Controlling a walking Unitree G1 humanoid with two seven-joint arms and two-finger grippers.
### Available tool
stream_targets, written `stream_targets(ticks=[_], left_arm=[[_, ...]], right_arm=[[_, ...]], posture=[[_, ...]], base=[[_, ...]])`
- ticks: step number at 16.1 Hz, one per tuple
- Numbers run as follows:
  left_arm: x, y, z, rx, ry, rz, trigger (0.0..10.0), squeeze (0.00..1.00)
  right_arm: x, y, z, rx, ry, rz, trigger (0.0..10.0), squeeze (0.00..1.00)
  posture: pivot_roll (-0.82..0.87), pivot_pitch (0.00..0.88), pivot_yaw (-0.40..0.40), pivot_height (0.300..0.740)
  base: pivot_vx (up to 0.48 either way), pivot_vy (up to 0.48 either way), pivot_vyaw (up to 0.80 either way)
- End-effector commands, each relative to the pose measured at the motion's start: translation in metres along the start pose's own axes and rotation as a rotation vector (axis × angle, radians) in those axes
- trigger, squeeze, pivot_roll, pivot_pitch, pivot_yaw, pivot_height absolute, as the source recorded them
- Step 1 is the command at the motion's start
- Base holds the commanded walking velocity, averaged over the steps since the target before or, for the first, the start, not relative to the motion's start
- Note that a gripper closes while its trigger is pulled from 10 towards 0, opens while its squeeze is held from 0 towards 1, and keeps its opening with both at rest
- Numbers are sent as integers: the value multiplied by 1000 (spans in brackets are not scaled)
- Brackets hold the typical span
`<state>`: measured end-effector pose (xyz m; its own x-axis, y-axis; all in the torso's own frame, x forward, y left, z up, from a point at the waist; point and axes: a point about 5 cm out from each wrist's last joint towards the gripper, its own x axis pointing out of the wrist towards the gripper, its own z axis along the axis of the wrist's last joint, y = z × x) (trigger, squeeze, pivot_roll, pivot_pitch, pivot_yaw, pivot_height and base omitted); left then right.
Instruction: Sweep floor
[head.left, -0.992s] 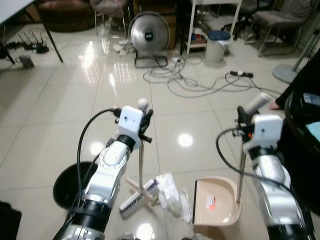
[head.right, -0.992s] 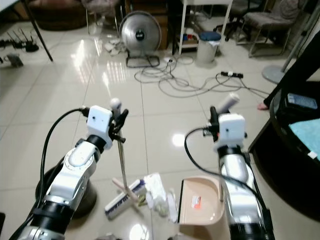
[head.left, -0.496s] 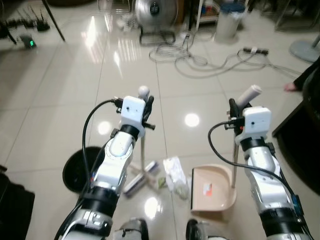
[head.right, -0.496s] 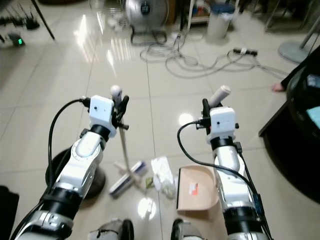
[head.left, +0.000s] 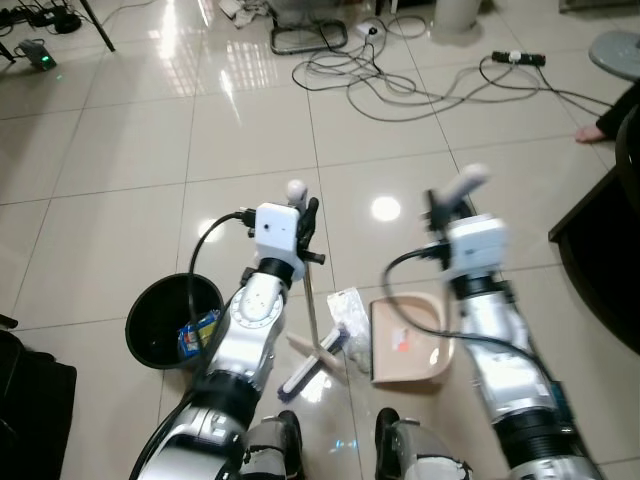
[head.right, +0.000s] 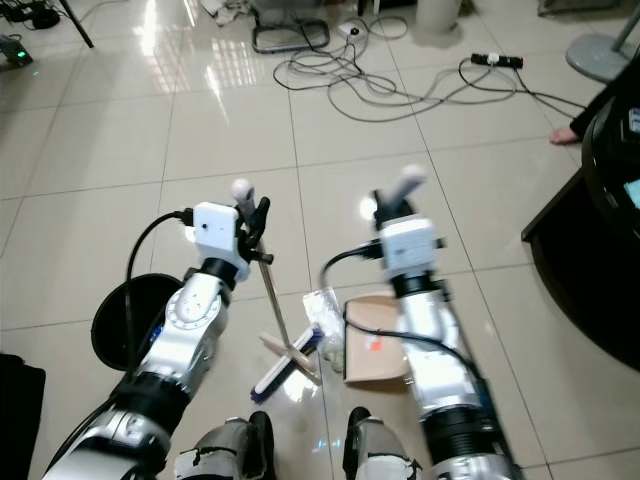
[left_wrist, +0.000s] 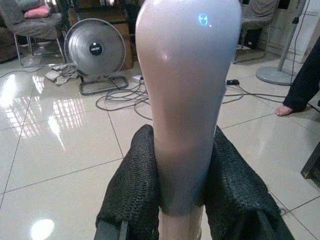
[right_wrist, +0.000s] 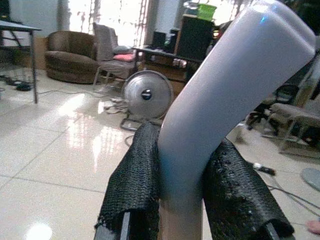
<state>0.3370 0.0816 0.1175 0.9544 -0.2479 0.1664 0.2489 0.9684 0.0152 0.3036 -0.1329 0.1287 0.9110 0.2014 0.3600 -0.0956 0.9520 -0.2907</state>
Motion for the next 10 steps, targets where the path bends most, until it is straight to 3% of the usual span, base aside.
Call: stream_targets(ticks=[1, 5, 10], left_arm=[[-2, -2, -8, 7, 20, 29, 10000, 0], [4, -14, -9, -6, 18, 37, 10000, 0], [9, -9, -7, 0, 9, 64, 10000, 0]], right_arm=[[-2, 20, 3, -29, -33, 77, 10000, 0], [-3, 33, 7, -91, -72, 126, 10000, 0], [-10, 12, 11, -134, -99, 88, 10000, 0]], posture=[[-29, 311, 79, 740], [-34, 307, 78, 740], [-36, 295, 72, 740]], base=[[0, 0, 0], [0, 0, 0], [0, 0, 0]])
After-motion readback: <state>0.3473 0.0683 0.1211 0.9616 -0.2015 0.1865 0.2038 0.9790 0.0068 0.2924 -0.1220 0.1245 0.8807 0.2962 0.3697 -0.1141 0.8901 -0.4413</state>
